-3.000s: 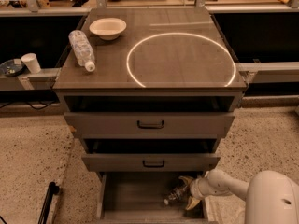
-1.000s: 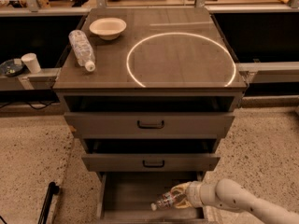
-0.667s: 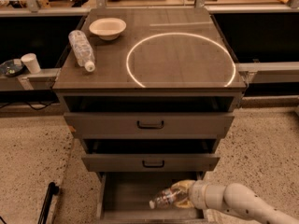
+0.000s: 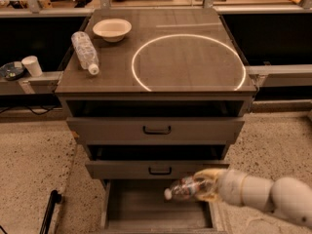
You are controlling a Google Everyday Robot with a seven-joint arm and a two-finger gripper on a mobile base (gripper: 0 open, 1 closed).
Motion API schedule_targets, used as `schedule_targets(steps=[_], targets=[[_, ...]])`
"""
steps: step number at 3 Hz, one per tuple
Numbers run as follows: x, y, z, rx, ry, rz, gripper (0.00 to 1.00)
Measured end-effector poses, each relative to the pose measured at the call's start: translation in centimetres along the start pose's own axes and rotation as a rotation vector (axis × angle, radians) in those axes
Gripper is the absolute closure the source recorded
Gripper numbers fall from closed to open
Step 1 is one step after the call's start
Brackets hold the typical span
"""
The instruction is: Pick water bottle from bottom drawer and place on counter
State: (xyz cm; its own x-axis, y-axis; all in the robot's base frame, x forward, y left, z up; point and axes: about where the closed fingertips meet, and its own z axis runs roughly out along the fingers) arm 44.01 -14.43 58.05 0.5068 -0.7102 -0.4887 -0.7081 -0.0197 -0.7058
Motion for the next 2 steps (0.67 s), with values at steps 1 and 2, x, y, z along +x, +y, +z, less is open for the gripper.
schedule_targets(steps=[1, 2], targets=[[0.3, -8.8, -6.2, 0.005, 0.027, 0.09, 1.0], [1.4, -16.6, -11.5, 0.029, 0.109, 0.189, 1.0]])
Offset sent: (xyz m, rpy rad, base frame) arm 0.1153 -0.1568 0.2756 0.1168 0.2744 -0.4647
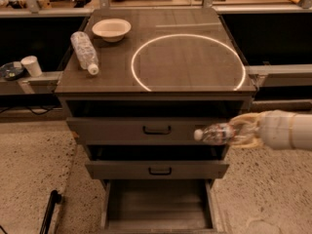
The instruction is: Pick water bottle from bottom drawer and place on counter
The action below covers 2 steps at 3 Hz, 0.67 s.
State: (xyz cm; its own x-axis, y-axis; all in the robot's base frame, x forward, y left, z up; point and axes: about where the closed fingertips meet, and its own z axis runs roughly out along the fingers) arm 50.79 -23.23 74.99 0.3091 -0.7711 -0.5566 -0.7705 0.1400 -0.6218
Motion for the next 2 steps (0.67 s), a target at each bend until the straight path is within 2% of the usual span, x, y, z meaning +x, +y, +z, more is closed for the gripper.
schedule_targets(steps=[1, 2], targets=[[-4.7, -8.5, -4.0, 0.062, 0.092, 0.075, 1.0], [-9.0, -12.7, -5.8, 0.117, 0.146, 0.125, 1.0]])
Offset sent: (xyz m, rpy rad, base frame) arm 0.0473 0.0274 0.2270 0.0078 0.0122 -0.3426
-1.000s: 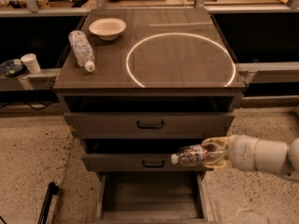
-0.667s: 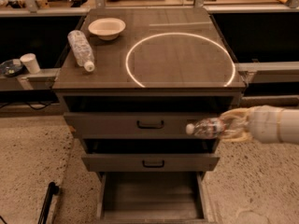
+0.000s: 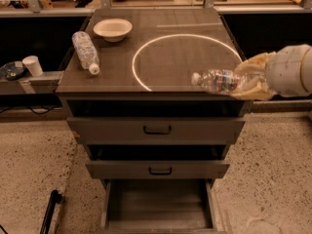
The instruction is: Pick water bottle from bottom drawer and place on counter
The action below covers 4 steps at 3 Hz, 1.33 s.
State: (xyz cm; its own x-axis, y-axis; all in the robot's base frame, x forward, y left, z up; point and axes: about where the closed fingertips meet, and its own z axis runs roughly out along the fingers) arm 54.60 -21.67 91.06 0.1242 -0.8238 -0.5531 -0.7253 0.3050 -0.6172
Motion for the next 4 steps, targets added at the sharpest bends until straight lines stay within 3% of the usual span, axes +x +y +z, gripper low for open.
schedule_targets(steps=[1, 2, 4], targets=[[-2.0, -2.8, 1.5, 0.024, 0.067, 0.01, 1.0], [-5.3, -2.8, 5.2, -0.014, 0.055, 0.02, 1.0], [-5.9, -3.4, 5.6, -0.002, 0.046, 0.013, 1.0]])
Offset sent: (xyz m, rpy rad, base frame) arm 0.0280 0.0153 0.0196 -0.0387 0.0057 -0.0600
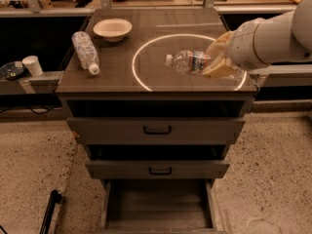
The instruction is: Pick water bottle from bottom drawer and place on counter
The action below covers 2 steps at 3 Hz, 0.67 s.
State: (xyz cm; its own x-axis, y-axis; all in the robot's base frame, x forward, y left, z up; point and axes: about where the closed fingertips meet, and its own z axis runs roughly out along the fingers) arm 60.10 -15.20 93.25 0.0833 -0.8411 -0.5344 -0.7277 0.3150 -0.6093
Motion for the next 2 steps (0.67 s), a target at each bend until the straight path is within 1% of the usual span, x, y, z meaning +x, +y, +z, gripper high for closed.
schedule_targets(steps=[1, 2], targets=[[-0.7, -1.5, 2.0, 0.001, -0.031, -0.008, 1.0], [0.0, -4.6, 6.5, -0.023, -0.029, 0.022, 0.97]])
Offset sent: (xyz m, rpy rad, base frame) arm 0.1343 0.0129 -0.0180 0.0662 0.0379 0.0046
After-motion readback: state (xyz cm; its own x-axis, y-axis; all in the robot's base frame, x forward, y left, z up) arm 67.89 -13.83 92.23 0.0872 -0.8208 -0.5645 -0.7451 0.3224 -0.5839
